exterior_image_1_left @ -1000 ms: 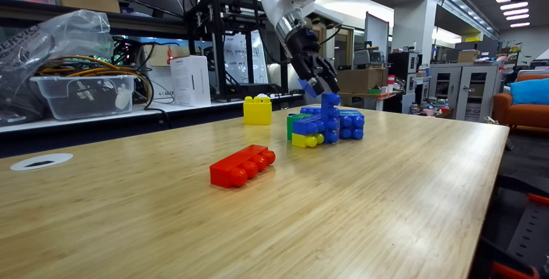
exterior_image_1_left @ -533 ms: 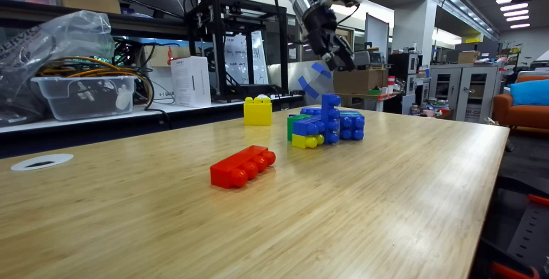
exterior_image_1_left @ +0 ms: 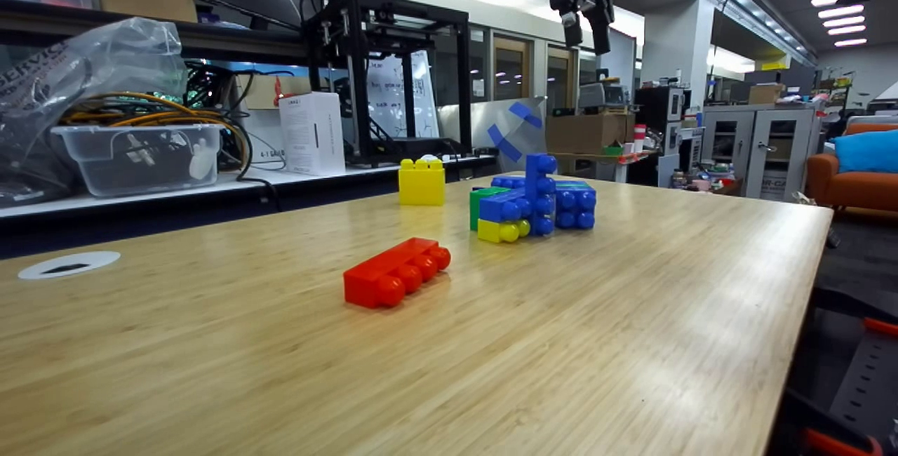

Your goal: Move the stack of blocks on the left forward

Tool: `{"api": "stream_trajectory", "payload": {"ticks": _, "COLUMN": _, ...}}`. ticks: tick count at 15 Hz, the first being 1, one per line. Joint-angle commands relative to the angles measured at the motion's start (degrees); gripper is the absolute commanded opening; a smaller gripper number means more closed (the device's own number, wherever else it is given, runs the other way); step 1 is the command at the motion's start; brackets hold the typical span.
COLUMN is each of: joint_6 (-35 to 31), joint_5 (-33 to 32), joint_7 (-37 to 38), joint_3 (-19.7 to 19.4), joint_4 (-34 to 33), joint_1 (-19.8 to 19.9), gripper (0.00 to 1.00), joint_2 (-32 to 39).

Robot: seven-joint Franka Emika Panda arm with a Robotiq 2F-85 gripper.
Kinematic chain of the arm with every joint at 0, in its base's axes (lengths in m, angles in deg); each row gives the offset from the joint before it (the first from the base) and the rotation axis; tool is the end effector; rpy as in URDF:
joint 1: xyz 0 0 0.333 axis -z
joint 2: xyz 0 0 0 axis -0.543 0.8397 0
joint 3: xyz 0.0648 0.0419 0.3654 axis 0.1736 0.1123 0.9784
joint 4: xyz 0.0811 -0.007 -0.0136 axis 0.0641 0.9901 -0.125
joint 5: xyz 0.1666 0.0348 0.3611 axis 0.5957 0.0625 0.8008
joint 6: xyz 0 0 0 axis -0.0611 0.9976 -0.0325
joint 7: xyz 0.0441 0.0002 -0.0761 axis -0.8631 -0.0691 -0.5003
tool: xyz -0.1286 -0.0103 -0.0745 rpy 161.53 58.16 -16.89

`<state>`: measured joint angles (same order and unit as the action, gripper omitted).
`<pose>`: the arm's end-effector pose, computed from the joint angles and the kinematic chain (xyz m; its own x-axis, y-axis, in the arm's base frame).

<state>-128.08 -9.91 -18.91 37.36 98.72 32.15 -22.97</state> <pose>0.4616 0.0052 0.4683 0.9676 0.1919 -0.1643 0.1924 -0.9812 -0.0126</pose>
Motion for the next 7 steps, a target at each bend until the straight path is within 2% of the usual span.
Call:
{"api": "stream_trajectory", "payload": {"ticks": 1, "joint_6": -12.4, "joint_5": 2.7, "joint_7": -1.9, "joint_3": -1.0, "joint_4": 10.1, "joint_1": -0.4, "gripper": 1.0, "joint_2": -8.0}}
{"api": "stream_trajectory", "payload": {"ticks": 2, "joint_6": -14.4, "joint_5": 3.1, "joint_7": -2.1, "joint_3": -1.3, "joint_4": 12.0, "joint_1": -0.5, "gripper": 1.0, "joint_2": -9.0}}
{"api": "stream_trajectory", "payload": {"ticks": 3, "joint_6": -8.9, "joint_5": 1.6, "joint_7": -0.4, "joint_3": -0.7, "joint_4": 7.6, "joint_1": -0.4, "gripper": 1.0, "joint_2": -6.5}}
{"api": "stream_trajectory", "payload": {"ticks": 5, "joint_6": -12.1, "joint_5": 1.9, "joint_7": -0.4, "joint_3": -0.9, "joint_4": 10.7, "joint_1": -0.5, "gripper": 1.0, "joint_2": -8.3}}
{"api": "stream_trajectory", "payload": {"ticks": 7, "joint_6": -12.6, "joint_5": 1.9, "joint_7": -0.4, "joint_3": -0.9, "joint_4": 11.1, "joint_1": -0.5, "gripper": 1.0, "joint_2": -8.5}}
